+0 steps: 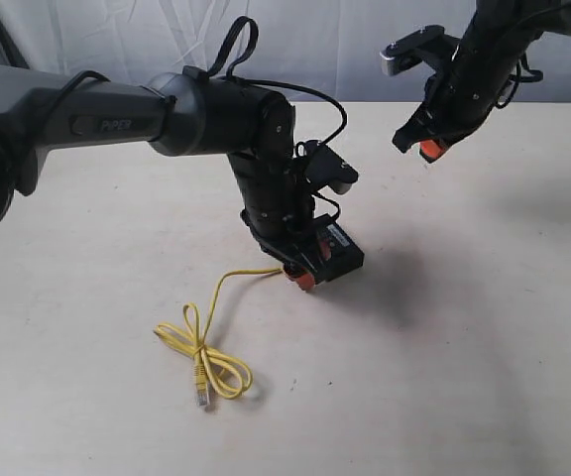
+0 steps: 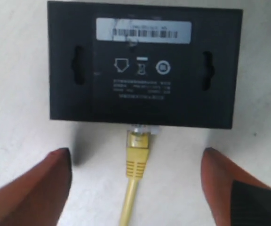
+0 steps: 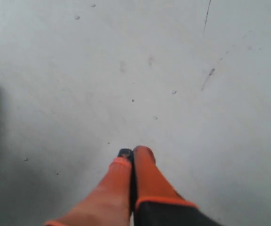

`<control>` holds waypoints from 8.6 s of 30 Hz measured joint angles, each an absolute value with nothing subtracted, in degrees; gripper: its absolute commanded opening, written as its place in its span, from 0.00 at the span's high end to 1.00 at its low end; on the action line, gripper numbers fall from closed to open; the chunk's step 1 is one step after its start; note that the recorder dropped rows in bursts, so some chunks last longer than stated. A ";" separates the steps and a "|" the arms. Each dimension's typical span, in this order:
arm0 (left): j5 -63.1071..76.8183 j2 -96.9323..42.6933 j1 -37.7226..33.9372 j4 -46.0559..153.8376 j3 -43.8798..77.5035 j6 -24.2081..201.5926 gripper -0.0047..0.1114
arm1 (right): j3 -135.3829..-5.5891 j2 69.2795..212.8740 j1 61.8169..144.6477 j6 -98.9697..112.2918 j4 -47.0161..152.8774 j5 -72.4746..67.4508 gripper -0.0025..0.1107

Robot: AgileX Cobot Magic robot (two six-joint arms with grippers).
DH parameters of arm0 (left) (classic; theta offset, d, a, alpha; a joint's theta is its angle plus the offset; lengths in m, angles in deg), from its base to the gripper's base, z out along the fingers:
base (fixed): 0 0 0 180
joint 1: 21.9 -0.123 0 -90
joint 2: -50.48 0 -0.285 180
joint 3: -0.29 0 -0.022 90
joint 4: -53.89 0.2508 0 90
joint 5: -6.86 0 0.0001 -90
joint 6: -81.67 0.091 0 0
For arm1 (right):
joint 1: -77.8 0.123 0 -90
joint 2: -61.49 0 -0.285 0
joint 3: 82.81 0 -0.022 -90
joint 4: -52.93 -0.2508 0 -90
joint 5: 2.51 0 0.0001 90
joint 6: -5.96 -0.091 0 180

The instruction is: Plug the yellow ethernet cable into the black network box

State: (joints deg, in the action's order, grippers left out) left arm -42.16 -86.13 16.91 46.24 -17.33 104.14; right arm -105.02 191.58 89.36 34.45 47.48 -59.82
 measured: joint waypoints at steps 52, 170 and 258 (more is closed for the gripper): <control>-34.03 -15.97 0.39 63.70 31.00 80.81 0.96 | -62.87 134.40 89.36 15.81 55.28 -52.41 0.99; -7.15 42.31 -20.24 51.07 77.27 81.67 0.96 | -24.66 86.90 78.80 11.43 51.29 -18.33 0.99; -7.15 42.31 -20.24 51.17 77.27 81.67 0.96 | -5.66 69.67 77.49 0.86 53.91 -20.39 0.99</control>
State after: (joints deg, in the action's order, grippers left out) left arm -7.15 42.31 -20.24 51.17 77.27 81.67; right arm -5.66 69.67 77.49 0.86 53.91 -20.39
